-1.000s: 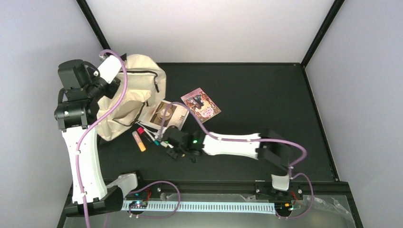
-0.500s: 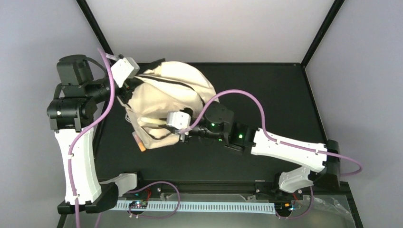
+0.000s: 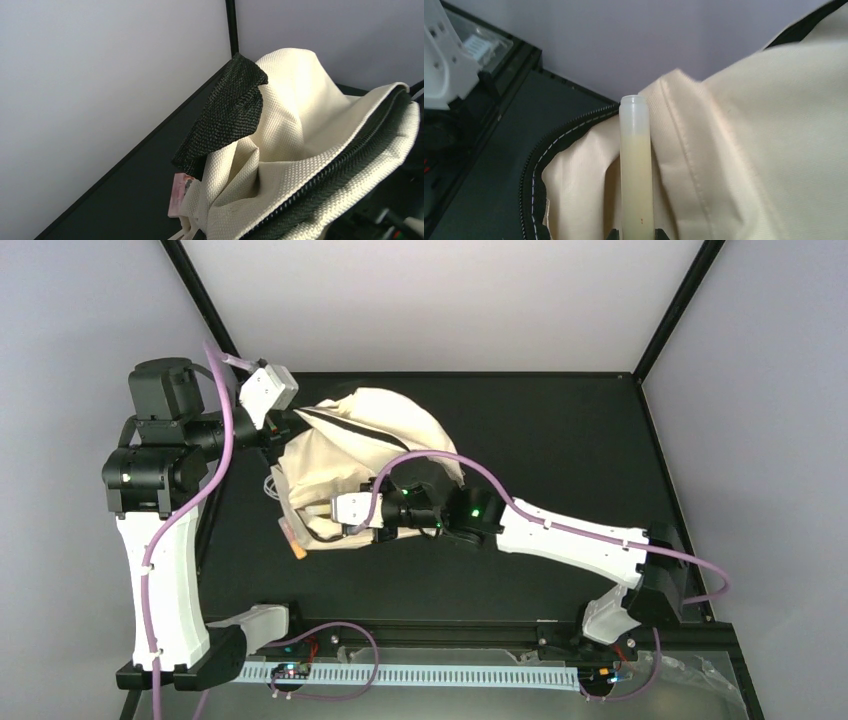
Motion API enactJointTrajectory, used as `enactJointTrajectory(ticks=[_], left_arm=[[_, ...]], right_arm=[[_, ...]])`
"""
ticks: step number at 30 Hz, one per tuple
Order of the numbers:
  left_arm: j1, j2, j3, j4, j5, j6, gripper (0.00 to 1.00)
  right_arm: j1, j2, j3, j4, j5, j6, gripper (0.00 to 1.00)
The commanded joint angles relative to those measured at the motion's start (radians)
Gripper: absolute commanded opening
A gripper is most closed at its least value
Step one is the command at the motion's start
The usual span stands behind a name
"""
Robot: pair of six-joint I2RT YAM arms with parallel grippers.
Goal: Pack the student bag
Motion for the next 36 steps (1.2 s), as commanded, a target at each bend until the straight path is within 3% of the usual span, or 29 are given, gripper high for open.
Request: enactJointTrajectory(ticks=[1,5,8,10,12,17,22,28,33,36], left_arm=[[-0.007,-0.007,0.052,0.054,0.090,-0.061,0.02],[-0.007,0.013,0.077,0.050,0.020,-0.096,0.02],[-0.007,0.029,0.081,0.066,-0.053,-0.123,0.02],[-0.007,0.039,0.084,0.075,-0.093,-0.141,0.02],[-0.007,0.052,0.094,0.084,-0.144,-0.158,0.02],[-0.001,0.081,0.128,0.168,-0.513,-0.181,0.01],[0.035,0.065,0.168,0.297,-0.800,-0.097,0.01],[0.074,0.073,0.237,0.419,-1.058,0.024,0.02],[0.105,0.068,0.193,0.536,-1.199,0.123,0.02],[0.136,0.061,0.145,0.579,-1.236,0.156,0.02]], right_arm=[[-0.005,0.072,0.038,-0.111,0.120,-0.044,0.01],[-0.027,0.116,0.087,-0.114,0.145,-0.018,0.10],[-0.035,0.134,0.131,-0.101,0.189,0.019,0.35],[-0.035,0.140,0.158,-0.102,0.214,0.034,0.58],[-0.035,0.137,0.180,-0.104,0.218,0.055,0.71],[-0.035,0.102,0.234,-0.073,0.186,0.154,0.76],[-0.035,0.048,0.285,-0.041,0.028,0.328,0.80],[-0.036,0.087,0.271,-0.032,-0.025,0.488,0.97],[-0.033,0.276,0.337,-0.130,0.027,0.613,0.95],[-0.029,0.422,0.443,-0.200,0.037,0.696,0.79]])
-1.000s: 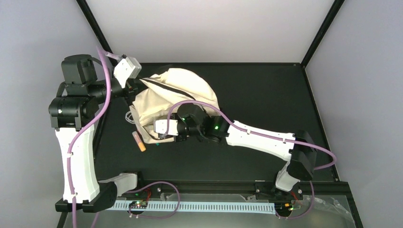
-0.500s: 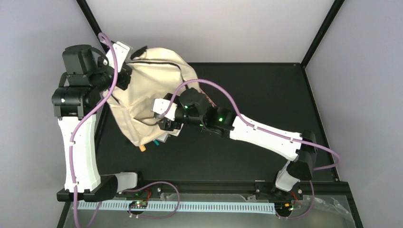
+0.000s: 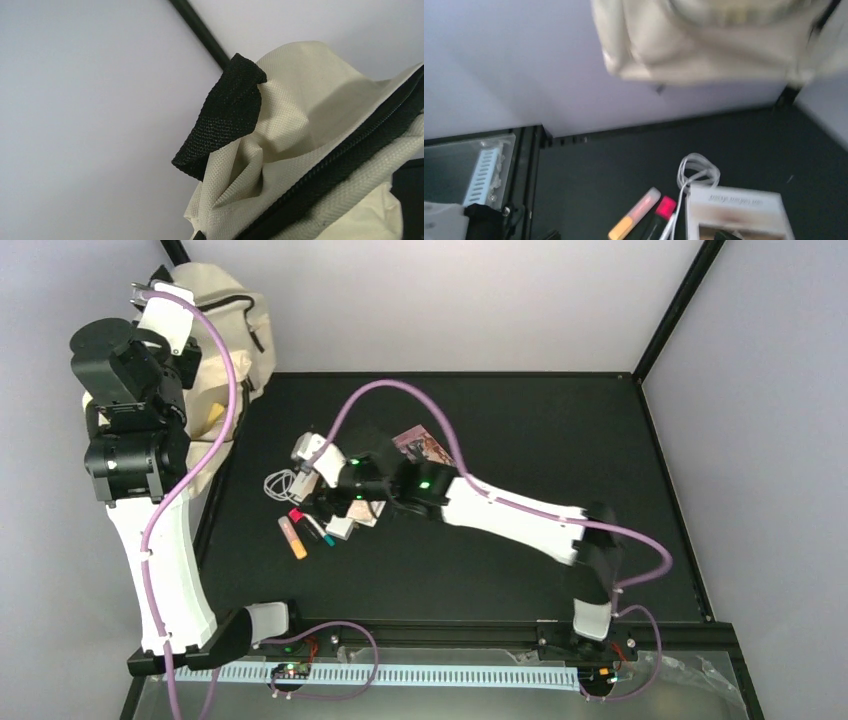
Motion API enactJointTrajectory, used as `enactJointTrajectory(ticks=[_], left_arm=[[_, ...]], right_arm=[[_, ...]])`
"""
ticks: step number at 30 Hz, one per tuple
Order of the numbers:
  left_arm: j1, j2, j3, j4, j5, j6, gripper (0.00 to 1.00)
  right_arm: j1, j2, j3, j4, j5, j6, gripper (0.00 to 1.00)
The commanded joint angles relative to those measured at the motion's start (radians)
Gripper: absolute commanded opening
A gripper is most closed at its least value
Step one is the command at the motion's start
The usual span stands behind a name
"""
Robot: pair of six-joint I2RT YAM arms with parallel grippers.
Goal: Pack the student bag
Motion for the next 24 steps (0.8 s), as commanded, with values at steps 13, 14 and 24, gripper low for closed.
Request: enactJointTrajectory(ticks=[13,14,24], left_arm=[[0.145,-0.062,-0.203,0.205,-0.052,0.015,0.02],[0.146,-0.065,-0.208,0.199,-0.047,0.014,0.02],[0.150,-0.081,-0.273,0.177,-0.002,-0.004,0.02]], right_arm=[[0.073,0.722,0.619,-0.333,0.298,0.276,0.38],[0.073,0.734,0.615,-0.326,0.319,0.273,0.34],[0.073,0.815,0.599,-0.364,0.372,0.271,0.24]])
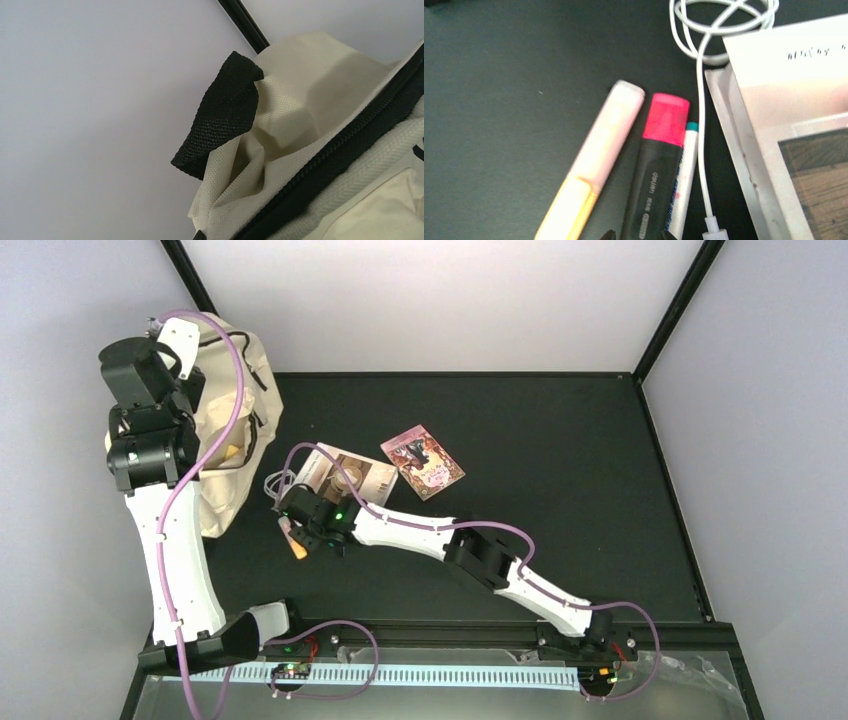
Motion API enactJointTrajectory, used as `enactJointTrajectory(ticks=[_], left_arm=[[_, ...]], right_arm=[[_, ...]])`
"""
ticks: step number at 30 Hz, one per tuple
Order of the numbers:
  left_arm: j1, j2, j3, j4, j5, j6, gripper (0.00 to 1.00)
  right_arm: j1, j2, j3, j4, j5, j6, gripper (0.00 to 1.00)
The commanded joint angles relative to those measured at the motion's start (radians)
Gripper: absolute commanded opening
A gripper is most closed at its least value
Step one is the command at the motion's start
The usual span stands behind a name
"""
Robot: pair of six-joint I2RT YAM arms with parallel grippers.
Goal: Pack the student bag
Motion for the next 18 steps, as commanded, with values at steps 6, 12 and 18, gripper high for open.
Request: enactJointTrajectory(ticks=[6,12,18], left_arm=[[0.009,-0.030,0.020,0.085,0.055,-0.035,0.02],[0.009,-0.033,0.013,0.073,0.074,-0.038,0.02],[0.010,-0.033,0.012,0.073,0.081,-0.033,0.02]], right_arm=[[-0.003,0.052,0.001,-0.044,0.060,0.004,0.21],[-0.003,0.040,-0.001,-0.065,0.098,-0.022,0.18],[-0.040,-0.010,-0.068,-0.085,0.091,-0.018,0.20]])
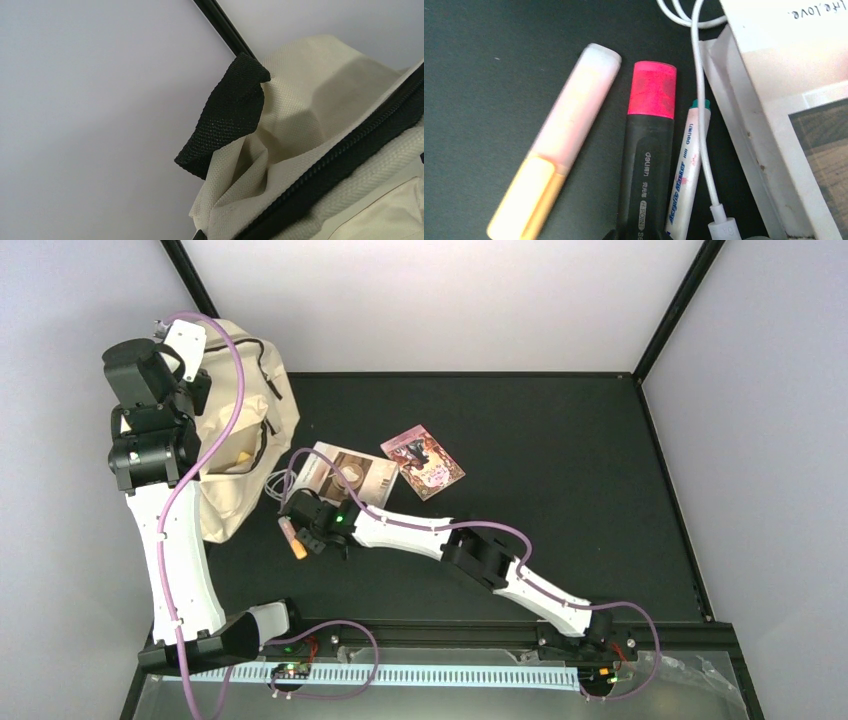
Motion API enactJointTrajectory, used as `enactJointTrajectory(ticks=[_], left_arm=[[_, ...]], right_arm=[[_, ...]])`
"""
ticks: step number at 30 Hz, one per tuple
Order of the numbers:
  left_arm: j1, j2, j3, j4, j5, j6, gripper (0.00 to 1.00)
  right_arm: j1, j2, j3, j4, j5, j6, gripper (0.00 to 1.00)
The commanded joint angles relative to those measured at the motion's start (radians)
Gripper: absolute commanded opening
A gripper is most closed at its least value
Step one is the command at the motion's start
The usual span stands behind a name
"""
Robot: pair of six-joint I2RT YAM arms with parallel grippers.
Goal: Pack the student bag
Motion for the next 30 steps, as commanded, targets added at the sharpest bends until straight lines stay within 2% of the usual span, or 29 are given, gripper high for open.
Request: enactJointTrajectory(ticks=[1,5,11,15,20,30], left_arm=[[0.010,-0.031,0.029,0.097,0.011,-0.010,0.02],[0.010,-0.029,0.028,0.096,0.017,-0.011,0.01],[0.010,-0.024,0.023,0.091,0.036,-0.020,0.02],[0.010,-0.022,0.026,0.087,0.043,-0.021,0.02],[0.010,-0.022,0.023,0.077,0.061,-0.022,0.02],[0.009,-0.021,0.010,0.080,0.067,-0.020,0.02]], right_arm=[[-0.041,-0.053,-0.079,-0.058,0.036,-0.016,0.22],[-0.054,-0.095,-0.127,-0.071,-0.010,-0.059,0.25],[-0.054,-0.187,-0.130,-0.032,-0.185,-0.115,0.27],[-0.066,-0.205,-0.147,0.021,-0.144,-0.112,0.27],[-0.087,-0.103,-0.059,-0.035,-0.121,-0.082,0.25],[-0.087,-0.002,-0.035,-0.065,-0.072,-0.079,0.20]])
